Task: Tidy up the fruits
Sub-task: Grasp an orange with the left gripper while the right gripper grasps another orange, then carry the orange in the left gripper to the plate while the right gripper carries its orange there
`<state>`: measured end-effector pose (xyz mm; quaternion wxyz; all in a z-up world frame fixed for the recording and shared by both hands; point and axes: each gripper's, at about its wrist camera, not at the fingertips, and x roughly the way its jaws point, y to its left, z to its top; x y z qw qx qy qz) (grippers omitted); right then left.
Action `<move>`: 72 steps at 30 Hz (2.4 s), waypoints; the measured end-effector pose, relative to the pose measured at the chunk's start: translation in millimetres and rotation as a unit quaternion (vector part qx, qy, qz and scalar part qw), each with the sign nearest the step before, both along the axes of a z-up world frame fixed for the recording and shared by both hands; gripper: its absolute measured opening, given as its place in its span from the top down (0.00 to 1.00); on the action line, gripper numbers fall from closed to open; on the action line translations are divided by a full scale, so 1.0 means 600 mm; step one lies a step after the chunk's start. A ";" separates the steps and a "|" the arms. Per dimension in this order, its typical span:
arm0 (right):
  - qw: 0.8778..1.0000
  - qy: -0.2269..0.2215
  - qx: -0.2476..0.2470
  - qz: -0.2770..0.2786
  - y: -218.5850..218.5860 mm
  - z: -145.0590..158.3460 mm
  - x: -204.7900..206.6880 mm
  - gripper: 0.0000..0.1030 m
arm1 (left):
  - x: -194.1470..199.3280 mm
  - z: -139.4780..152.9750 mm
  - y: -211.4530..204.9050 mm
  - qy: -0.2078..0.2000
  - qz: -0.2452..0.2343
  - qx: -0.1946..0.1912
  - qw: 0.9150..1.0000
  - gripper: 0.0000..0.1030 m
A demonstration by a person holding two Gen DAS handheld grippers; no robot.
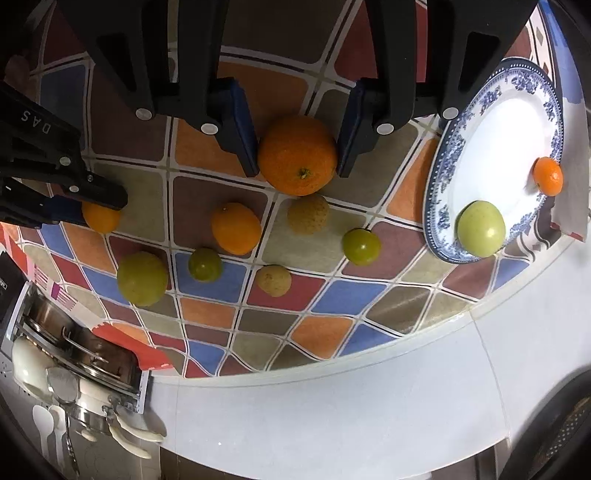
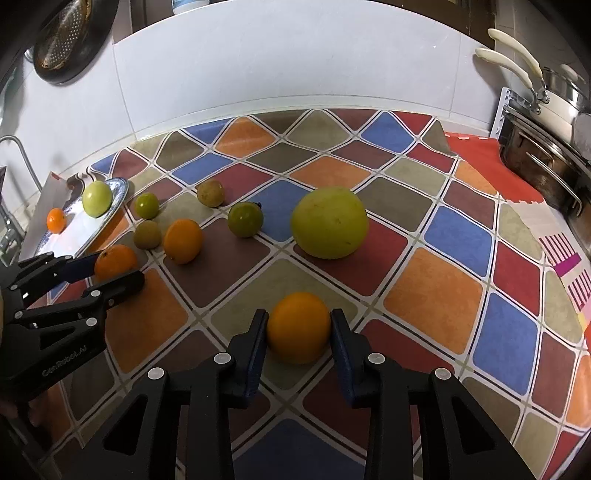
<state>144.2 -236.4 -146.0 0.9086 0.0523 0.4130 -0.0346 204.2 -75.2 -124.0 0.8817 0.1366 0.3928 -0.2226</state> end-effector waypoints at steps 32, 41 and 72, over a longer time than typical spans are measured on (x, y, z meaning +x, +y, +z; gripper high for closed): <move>0.988 -0.109 -0.002 0.106 0.087 0.133 -0.078 0.67 | -0.135 0.137 0.106 -0.087 0.093 -0.060 0.990 0.60; 0.980 -0.142 0.008 0.140 0.128 0.169 -0.087 0.67 | -0.160 0.169 0.150 -0.116 0.120 -0.065 0.984 0.60; 0.960 -0.148 0.017 0.238 0.302 0.178 0.054 0.67 | -0.050 0.160 0.277 -0.117 0.170 -0.040 0.978 0.60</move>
